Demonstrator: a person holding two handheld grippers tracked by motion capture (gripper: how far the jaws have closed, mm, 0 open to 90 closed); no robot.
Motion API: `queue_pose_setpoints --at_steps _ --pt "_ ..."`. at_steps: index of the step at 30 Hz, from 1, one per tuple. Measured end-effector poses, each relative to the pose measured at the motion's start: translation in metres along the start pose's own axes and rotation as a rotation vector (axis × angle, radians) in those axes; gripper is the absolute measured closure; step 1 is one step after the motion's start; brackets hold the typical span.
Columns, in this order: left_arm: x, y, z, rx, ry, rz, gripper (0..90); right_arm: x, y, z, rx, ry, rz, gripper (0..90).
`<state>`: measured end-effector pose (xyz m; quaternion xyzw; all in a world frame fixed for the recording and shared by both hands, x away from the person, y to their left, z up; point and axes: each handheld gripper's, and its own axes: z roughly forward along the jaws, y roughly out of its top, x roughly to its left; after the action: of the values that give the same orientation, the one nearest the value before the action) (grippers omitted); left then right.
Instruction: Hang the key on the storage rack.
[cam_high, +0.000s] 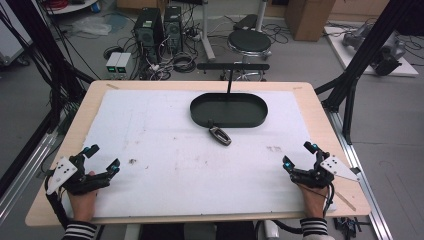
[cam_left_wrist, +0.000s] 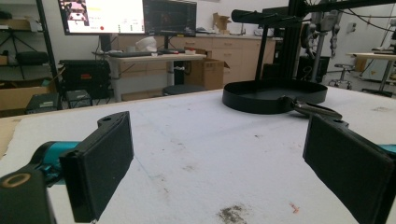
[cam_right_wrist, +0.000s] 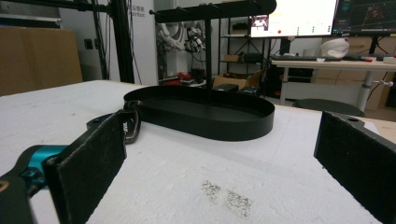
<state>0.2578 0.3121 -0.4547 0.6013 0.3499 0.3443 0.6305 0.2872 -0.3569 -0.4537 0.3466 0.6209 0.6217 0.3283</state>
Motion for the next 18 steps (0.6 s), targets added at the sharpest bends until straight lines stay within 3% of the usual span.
queue_pose_setpoints --at_steps 18 --pt "0.0002 0.0002 0.0 -0.001 -0.003 0.001 9.0 0.001 0.0006 0.0011 0.001 -0.003 -0.011 1.2"
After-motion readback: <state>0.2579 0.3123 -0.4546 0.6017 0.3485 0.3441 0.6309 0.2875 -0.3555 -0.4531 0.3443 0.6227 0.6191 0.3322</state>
